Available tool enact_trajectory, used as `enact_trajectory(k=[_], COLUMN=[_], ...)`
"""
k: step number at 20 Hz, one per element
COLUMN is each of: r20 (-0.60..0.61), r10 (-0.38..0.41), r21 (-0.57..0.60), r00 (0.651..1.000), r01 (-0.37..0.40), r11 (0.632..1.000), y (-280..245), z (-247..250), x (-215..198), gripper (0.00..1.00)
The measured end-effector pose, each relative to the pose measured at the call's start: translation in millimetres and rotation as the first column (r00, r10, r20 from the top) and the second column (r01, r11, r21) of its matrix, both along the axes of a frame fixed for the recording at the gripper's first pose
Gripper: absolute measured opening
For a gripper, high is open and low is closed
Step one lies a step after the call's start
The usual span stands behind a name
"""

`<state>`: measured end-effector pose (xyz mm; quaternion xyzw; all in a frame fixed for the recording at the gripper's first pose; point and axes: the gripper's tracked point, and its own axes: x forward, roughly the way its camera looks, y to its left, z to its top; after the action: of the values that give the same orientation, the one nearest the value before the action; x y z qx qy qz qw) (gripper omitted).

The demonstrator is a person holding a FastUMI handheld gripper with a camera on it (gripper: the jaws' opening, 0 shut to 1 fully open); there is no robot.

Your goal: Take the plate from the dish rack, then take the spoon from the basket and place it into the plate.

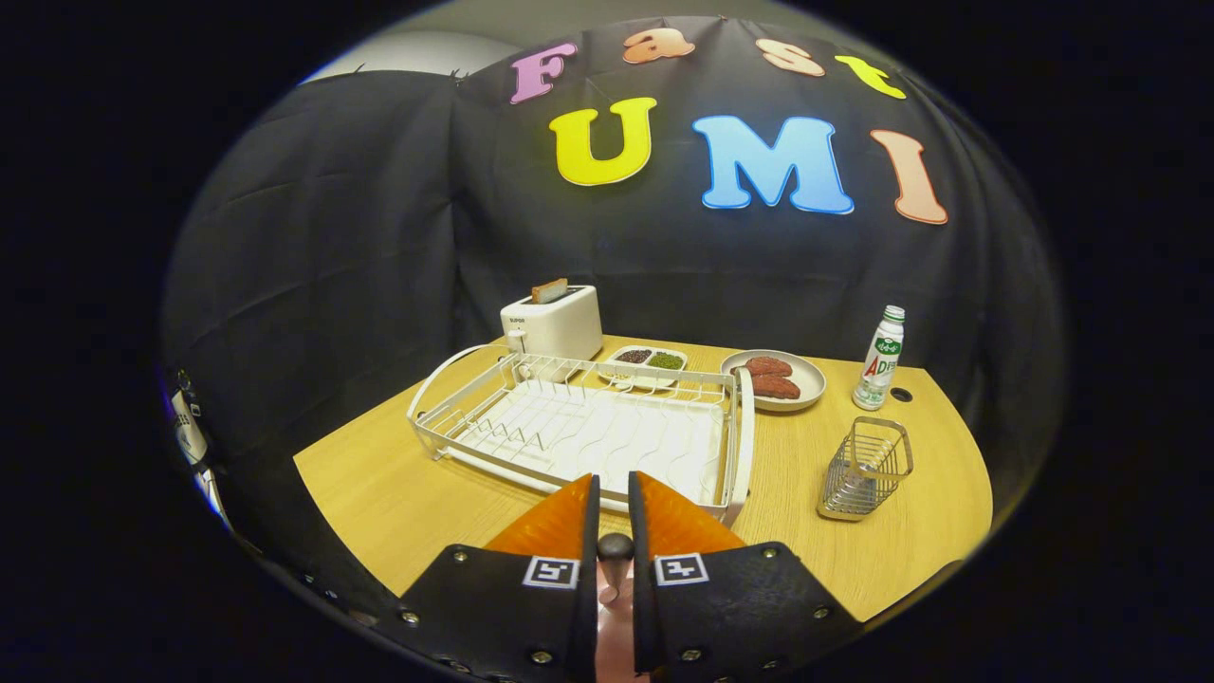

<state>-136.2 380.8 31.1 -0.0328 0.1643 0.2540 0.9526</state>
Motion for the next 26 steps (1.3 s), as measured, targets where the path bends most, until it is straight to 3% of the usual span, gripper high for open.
enact_trajectory(k=[7, 13, 19, 20, 23, 26], r20=[0.058, 0.145, 0.265, 0.288, 0.328, 0.329], r10=[-0.025, -0.153, -0.291, -0.305, -0.322, -0.373], r21=[0.031, 0.095, 0.131, 0.135, 0.163, 0.210], r00=[0.998, 0.977, 0.919, 0.908, 0.888, 0.868], r01=[0.023, 0.140, 0.264, 0.276, 0.283, 0.318], r11=[0.999, 0.986, 0.956, 0.951, 0.945, 0.925], y=[-21.3, -86.6, -161.5, -169.2, -186.1, -206.4], z=[32.0, 78.0, 135.3, 144.1, 165.9, 169.8], x=[11.1, 17.8, 22.0, 23.6, 13.9, 18.3], gripper=[0.15, 0.15, 0.16, 0.19, 0.99, 0.96])
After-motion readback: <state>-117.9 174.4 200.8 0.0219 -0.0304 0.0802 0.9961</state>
